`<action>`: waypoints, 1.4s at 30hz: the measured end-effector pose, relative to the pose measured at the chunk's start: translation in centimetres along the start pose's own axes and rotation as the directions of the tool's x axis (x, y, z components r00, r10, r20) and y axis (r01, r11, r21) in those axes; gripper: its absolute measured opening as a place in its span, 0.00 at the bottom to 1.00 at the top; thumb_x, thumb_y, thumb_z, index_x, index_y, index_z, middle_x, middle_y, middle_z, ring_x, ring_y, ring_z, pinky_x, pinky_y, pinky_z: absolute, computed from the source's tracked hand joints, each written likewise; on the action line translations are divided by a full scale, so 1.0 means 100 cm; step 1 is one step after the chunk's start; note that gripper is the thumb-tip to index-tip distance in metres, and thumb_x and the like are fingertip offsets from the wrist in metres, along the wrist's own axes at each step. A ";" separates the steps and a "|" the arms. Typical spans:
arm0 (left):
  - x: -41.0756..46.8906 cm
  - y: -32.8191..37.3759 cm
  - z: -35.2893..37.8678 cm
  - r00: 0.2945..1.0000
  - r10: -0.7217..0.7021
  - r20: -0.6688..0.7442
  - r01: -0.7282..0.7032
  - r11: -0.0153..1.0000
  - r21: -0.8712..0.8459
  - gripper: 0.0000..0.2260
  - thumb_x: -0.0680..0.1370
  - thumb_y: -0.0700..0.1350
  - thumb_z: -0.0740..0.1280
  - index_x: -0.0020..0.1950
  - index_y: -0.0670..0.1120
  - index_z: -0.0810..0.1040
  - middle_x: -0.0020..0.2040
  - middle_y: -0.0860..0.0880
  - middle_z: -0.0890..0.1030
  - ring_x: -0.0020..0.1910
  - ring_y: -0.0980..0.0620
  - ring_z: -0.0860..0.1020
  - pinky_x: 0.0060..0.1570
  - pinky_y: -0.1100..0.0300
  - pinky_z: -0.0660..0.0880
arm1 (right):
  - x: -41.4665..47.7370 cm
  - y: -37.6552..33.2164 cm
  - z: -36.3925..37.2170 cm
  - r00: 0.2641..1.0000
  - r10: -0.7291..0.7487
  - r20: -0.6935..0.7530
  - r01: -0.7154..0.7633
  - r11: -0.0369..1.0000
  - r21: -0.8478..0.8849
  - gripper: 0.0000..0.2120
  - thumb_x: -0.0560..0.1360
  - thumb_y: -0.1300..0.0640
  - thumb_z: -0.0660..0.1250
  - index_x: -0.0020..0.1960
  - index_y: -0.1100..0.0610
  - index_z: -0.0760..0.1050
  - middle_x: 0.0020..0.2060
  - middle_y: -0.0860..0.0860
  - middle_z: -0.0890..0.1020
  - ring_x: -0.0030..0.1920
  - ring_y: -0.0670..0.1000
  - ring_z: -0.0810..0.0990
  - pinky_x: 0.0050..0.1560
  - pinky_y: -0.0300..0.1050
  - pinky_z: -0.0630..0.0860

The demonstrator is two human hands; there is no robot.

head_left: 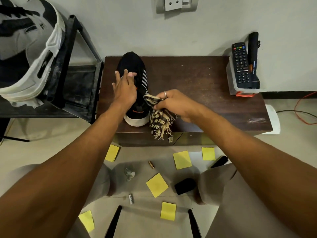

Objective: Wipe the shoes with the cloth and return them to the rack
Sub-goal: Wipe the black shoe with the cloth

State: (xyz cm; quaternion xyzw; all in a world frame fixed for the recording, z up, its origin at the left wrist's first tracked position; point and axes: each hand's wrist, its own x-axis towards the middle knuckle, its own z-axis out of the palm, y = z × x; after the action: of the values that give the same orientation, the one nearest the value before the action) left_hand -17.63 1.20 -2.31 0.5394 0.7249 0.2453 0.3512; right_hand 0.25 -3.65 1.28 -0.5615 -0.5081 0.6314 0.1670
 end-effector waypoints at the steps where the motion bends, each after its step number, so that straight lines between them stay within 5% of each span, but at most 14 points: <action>1: 0.000 0.000 0.000 1.000 0.003 -0.003 -0.003 1.000 0.005 0.24 0.88 0.51 0.42 0.73 0.50 0.72 0.84 0.47 0.54 0.82 0.49 0.40 0.79 0.48 0.38 | -0.003 -0.002 -0.007 0.998 0.036 0.043 -0.036 0.999 0.012 0.09 0.76 0.68 0.69 0.48 0.56 0.84 0.40 0.55 0.87 0.41 0.52 0.86 0.44 0.46 0.83; 7: 0.002 -0.001 0.002 1.000 0.014 -0.027 -0.014 1.000 0.025 0.23 0.88 0.50 0.42 0.72 0.49 0.73 0.83 0.45 0.55 0.83 0.47 0.41 0.79 0.46 0.38 | 0.011 0.003 0.003 0.957 0.129 -0.259 -0.091 0.984 0.154 0.05 0.77 0.61 0.70 0.50 0.61 0.84 0.46 0.58 0.87 0.51 0.58 0.86 0.59 0.60 0.81; 19: 0.005 -0.003 0.006 0.999 0.028 -0.037 -0.024 0.995 0.095 0.24 0.88 0.50 0.42 0.73 0.49 0.72 0.83 0.47 0.56 0.83 0.47 0.41 0.80 0.46 0.39 | -0.014 0.018 0.023 0.965 0.263 -0.015 -0.238 0.894 0.379 0.07 0.75 0.68 0.68 0.53 0.65 0.81 0.44 0.62 0.85 0.47 0.60 0.85 0.57 0.61 0.82; 23: 0.006 -0.005 0.006 0.999 0.029 -0.044 -0.025 0.997 0.079 0.23 0.88 0.50 0.42 0.73 0.50 0.73 0.83 0.46 0.56 0.83 0.47 0.42 0.80 0.45 0.39 | -0.013 0.029 0.022 0.914 0.351 -0.202 -0.230 0.860 0.455 0.01 0.76 0.66 0.70 0.47 0.62 0.80 0.43 0.60 0.86 0.46 0.59 0.86 0.57 0.62 0.82; 31: 0.007 -0.005 0.010 0.995 0.054 -0.084 -0.046 0.994 0.102 0.23 0.88 0.49 0.43 0.72 0.49 0.74 0.82 0.47 0.59 0.83 0.46 0.43 0.80 0.42 0.41 | -0.013 0.020 0.064 0.917 0.366 -0.156 -0.171 0.716 0.677 0.05 0.77 0.67 0.67 0.50 0.61 0.81 0.47 0.59 0.86 0.43 0.54 0.85 0.55 0.56 0.83; 36: 0.009 -0.008 0.011 0.994 0.066 -0.092 -0.055 0.991 0.118 0.23 0.88 0.49 0.43 0.72 0.49 0.74 0.82 0.46 0.59 0.83 0.44 0.44 0.79 0.40 0.42 | -0.019 0.019 0.064 0.935 0.341 -0.098 -0.170 0.673 0.719 0.07 0.78 0.68 0.65 0.52 0.62 0.80 0.41 0.57 0.86 0.37 0.52 0.85 0.42 0.48 0.83; 39: 0.009 -0.008 0.011 0.995 0.049 -0.091 -0.037 0.991 0.128 0.23 0.88 0.49 0.43 0.72 0.50 0.74 0.83 0.47 0.59 0.83 0.46 0.43 0.80 0.42 0.42 | -0.024 0.024 0.058 0.948 0.305 -0.089 -0.157 0.695 0.702 0.11 0.78 0.67 0.66 0.58 0.66 0.81 0.49 0.62 0.86 0.44 0.56 0.85 0.48 0.52 0.84; 42: 0.010 -0.008 0.011 0.994 0.047 -0.104 -0.035 0.993 0.114 0.23 0.88 0.49 0.43 0.73 0.49 0.73 0.83 0.47 0.59 0.83 0.47 0.44 0.80 0.43 0.42 | -0.022 0.034 0.059 0.917 0.294 -0.270 -0.028 0.721 0.692 0.08 0.79 0.64 0.66 0.54 0.62 0.83 0.47 0.60 0.87 0.46 0.57 0.87 0.53 0.55 0.84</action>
State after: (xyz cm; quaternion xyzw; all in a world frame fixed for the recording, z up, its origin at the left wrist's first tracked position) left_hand -17.41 1.84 -3.86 0.5591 0.7440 0.2398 0.2765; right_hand -3.05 -9.51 -1.21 -0.6111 -0.1527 0.6701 0.3927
